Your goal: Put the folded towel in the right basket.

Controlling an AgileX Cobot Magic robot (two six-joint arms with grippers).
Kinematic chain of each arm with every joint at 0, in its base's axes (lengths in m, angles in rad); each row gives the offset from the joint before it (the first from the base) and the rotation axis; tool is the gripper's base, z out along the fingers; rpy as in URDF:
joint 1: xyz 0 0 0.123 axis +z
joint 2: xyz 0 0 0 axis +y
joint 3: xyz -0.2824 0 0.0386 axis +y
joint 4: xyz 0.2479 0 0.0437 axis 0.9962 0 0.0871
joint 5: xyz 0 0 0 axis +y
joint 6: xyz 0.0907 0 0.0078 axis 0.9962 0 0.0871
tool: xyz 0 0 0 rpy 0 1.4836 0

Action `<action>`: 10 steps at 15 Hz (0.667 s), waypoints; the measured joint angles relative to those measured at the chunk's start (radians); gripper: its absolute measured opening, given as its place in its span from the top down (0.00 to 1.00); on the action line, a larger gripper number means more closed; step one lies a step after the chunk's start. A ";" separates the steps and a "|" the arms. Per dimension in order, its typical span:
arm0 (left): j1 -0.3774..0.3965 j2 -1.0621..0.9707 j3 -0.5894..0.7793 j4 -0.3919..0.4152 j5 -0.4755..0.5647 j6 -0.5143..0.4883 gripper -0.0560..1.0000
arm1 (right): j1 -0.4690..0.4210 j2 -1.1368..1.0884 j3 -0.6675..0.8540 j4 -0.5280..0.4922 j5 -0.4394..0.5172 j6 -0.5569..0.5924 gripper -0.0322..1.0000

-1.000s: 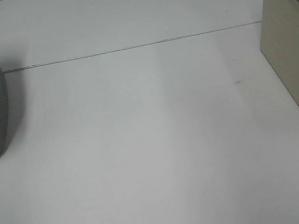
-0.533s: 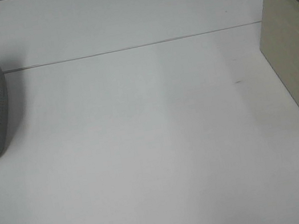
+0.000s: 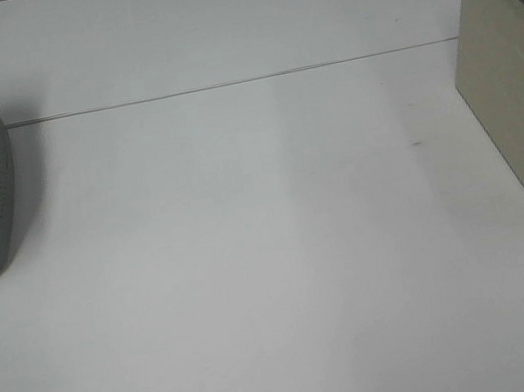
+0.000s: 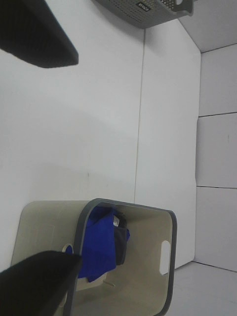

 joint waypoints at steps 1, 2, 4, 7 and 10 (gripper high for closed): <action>0.000 0.000 0.000 0.000 0.000 0.000 0.01 | 0.000 -0.043 0.035 -0.014 0.000 0.013 0.03; 0.000 0.000 0.000 0.000 0.000 0.000 0.01 | 0.000 -0.089 0.079 -0.021 0.000 0.026 0.03; 0.000 0.000 0.000 0.000 0.000 0.000 0.01 | 0.000 -0.166 0.204 -0.045 0.001 0.033 0.03; 0.000 0.000 0.000 0.000 0.000 0.000 0.01 | 0.000 -0.189 0.400 -0.092 0.008 0.072 0.03; 0.000 0.000 0.000 0.000 0.000 0.000 0.01 | 0.000 -0.188 0.574 -0.115 0.016 0.087 0.03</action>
